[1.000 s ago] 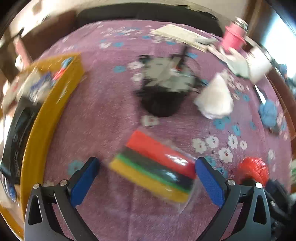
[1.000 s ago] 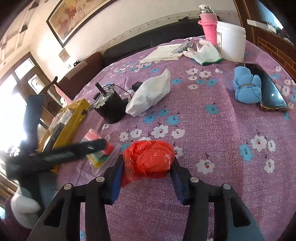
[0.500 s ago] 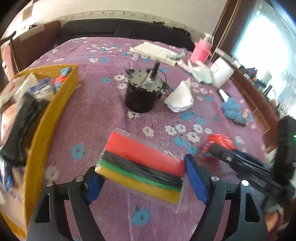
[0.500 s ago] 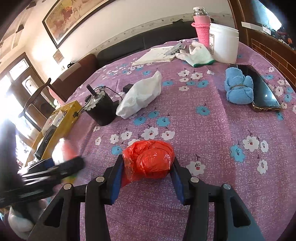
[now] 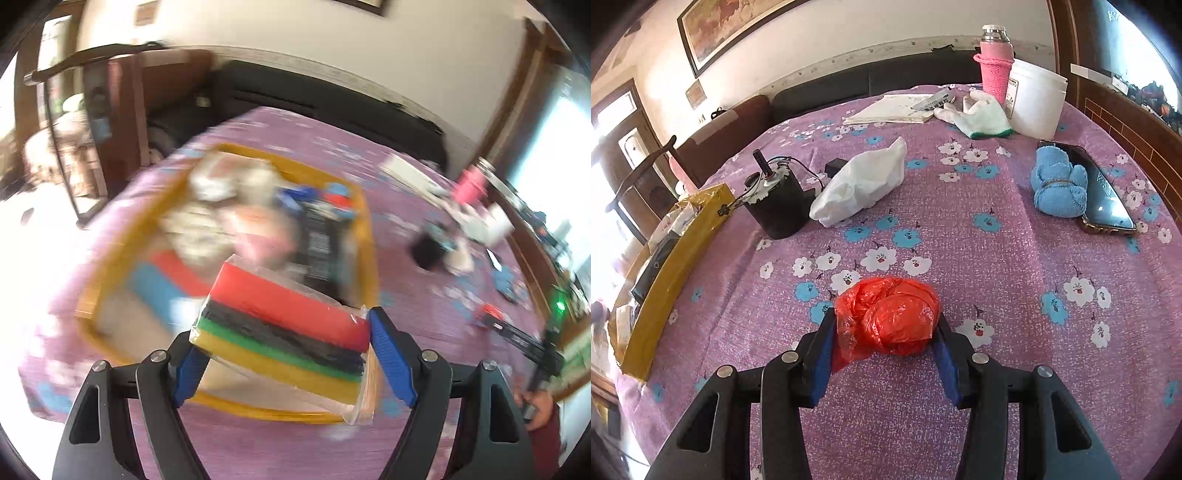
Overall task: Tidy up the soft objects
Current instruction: 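Carry the sponge pack into the tray with left while right drops the red bag there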
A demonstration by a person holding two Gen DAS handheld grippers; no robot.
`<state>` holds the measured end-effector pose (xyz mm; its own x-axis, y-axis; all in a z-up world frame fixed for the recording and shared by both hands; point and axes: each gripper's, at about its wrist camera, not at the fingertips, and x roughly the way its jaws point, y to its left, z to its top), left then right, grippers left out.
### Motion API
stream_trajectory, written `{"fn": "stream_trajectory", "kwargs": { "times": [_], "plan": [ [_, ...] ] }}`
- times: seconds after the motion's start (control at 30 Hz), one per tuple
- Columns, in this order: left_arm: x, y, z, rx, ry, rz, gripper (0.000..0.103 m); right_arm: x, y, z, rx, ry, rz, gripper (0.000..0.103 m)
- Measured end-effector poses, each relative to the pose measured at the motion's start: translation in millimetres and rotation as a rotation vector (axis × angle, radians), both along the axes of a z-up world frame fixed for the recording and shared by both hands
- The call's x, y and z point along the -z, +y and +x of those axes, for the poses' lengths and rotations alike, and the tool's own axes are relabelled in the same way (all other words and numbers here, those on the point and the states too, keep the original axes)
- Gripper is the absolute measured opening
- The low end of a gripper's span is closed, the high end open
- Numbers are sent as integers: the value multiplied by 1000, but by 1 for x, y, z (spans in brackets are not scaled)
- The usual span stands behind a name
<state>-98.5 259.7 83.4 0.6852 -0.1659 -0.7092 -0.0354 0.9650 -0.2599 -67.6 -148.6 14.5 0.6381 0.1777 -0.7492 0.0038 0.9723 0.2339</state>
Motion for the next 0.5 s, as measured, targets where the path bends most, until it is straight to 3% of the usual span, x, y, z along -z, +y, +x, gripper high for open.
{"fn": "stream_trajectory", "kwargs": {
  "times": [0.2,0.3,0.5],
  "plan": [
    [-2,54,16,-67,2,6,80,-41,33,-13,-62,-54,23,52],
    [9,59,37,-61,41,-17,80,-62,79,-13,-163,-81,-14,52],
    [33,59,72,-72,112,-29,80,-74,159,-14,-331,-95,-68,52]
  ]
}}
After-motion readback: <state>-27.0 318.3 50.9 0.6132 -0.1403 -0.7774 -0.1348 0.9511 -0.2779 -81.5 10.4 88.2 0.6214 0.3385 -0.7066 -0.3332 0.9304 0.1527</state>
